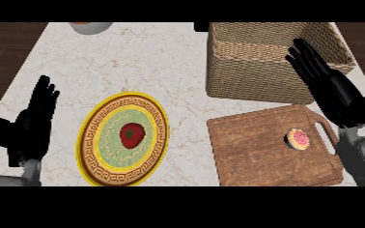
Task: Pick the cupcake from the cutting board and place it in the basket
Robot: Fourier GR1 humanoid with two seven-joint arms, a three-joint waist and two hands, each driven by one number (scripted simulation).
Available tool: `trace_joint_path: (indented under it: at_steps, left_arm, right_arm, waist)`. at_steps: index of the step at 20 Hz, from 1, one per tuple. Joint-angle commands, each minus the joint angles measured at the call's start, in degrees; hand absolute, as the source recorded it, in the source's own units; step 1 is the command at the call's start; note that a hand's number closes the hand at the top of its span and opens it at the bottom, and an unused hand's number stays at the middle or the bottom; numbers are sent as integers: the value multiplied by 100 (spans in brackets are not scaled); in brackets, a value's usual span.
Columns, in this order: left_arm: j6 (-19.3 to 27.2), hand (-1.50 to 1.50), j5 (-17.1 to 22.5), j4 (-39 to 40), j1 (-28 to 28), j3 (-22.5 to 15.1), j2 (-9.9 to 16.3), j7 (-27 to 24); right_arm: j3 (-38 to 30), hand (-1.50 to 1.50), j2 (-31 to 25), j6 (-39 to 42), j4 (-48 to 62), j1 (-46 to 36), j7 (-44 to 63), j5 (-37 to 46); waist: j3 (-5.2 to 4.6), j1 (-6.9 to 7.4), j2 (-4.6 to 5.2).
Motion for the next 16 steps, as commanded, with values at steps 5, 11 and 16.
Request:
trace_joint_path:
  at_steps: [5, 11, 16]
  left_arm:
    - [-633, 0, 114, 855, 504, -678, -338, 556]
    - [-1217, 0, 228, 979, 960, -851, -171, 670]
    - [-1380, 0, 340, 1046, 882, -643, -70, 718]
  right_arm:
    - [-785, 150, 239, 774, 577, -425, -803, -804]
    - [1034, -150, 1125, 146, -222, 124, -1602, 1389]
    - [1204, -150, 651, -911, -955, 419, -299, 2436]
  waist:
    - [74, -138, 34]
    - [63, -102, -35]
    - [51, -232, -74]
